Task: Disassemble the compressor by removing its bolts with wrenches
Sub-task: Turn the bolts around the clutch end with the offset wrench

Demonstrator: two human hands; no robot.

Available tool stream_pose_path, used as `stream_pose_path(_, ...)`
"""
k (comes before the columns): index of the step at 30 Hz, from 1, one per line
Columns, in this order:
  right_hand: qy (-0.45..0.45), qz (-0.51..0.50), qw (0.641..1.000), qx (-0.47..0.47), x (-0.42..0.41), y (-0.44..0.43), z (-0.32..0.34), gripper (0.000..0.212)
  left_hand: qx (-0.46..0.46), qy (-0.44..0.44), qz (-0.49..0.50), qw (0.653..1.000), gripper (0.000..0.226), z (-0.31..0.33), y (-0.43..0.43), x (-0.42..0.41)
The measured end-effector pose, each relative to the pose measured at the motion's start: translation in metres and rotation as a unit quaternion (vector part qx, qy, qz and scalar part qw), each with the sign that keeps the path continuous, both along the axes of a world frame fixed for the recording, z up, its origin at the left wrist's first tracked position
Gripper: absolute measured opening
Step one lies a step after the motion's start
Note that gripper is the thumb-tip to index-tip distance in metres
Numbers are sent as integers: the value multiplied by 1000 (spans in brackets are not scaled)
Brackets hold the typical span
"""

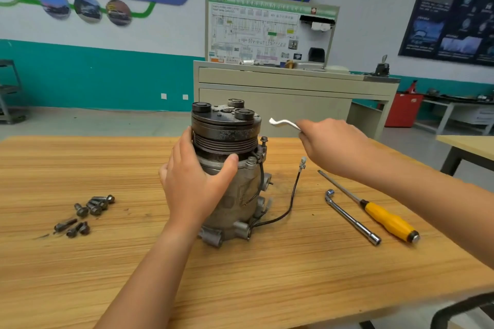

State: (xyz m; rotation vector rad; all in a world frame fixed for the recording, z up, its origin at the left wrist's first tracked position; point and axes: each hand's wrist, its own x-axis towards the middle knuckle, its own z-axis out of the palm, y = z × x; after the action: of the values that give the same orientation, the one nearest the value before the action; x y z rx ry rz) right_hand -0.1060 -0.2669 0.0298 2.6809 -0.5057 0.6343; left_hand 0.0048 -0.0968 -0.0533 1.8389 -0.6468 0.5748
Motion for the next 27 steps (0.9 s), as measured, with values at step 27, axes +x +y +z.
stream_pose_path(27,104,107,968,-200,75,-44,2,33,5,-9,14,1000,100,-1,0,2)
